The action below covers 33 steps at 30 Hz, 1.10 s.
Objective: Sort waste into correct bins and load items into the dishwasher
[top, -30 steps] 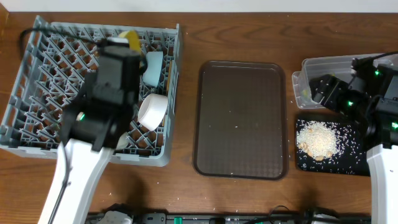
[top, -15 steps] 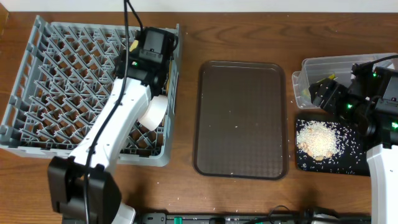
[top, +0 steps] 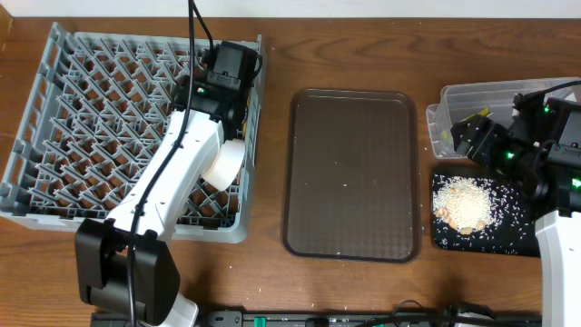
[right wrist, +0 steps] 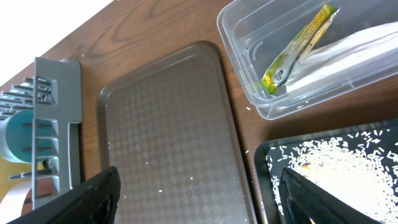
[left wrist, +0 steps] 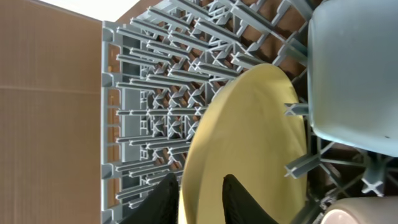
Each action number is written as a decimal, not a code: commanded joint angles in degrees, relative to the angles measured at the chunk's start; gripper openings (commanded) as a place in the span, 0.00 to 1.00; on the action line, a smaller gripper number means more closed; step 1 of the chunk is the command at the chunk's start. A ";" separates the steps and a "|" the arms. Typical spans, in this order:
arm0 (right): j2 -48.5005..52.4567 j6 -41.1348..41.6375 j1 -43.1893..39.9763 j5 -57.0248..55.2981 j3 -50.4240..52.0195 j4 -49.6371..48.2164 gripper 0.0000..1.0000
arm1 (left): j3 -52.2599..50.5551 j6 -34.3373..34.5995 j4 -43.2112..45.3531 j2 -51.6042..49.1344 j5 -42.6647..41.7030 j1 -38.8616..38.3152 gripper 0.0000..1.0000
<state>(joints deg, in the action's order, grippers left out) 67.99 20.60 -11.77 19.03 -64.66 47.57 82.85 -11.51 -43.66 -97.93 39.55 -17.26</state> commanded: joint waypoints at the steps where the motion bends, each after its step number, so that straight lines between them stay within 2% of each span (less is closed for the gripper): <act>1: -0.15 0.52 -0.04 -0.39 -1.05 0.17 0.80 | -0.11 2.40 -0.63 2.51 -0.33 -0.04 0.38; 4: -0.15 -0.02 0.09 0.48 -1.05 -0.35 0.80 | 0.24 3.58 -1.05 5.90 -0.35 -1.57 0.64; 7: -0.17 -4.57 0.87 3.96 -1.07 -1.77 0.80 | 1.09 6.51 -2.51 11.63 -2.14 -4.00 0.75; 10: -0.26 -8.46 2.49 8.90 -1.07 -1.97 0.86 | 1.14 8.63 -4.68 18.36 -12.13 -5.25 0.77; 12: -0.28 -10.38 4.13 11.45 -1.07 -1.90 0.99 | 1.14 10.51 -6.45 22.69 -20.24 -5.16 0.78; 14: -0.31 -11.78 6.56 13.51 -1.07 -1.97 0.99 | 1.14 11.89 -8.09 26.99 -26.95 -4.94 0.80; 18: -0.39 -11.87 11.80 17.00 -1.07 -2.01 0.99 | 1.11 11.85 -10.27 33.22 -34.75 -4.96 0.84; 20: -0.37 -11.87 14.64 17.68 -1.07 -2.01 0.99 | 1.11 11.82 -10.29 35.76 -36.09 -4.96 0.88; 26: -0.37 -11.85 19.34 17.70 -1.05 -1.90 0.99 | 1.11 11.82 -10.29 39.74 -36.09 -4.96 0.89; 29: -0.37 -8.24 21.35 17.66 -1.05 -1.86 0.99 | 1.11 11.82 -10.29 40.39 -36.09 -4.96 0.90; 33: -0.37 -7.78 22.47 17.44 -1.05 -1.88 0.99 | 1.11 11.82 -10.32 40.24 -36.09 -4.96 0.90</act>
<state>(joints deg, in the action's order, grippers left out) 67.99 11.42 9.78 35.66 -64.77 45.60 83.24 0.03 -53.80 -57.63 4.38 -22.39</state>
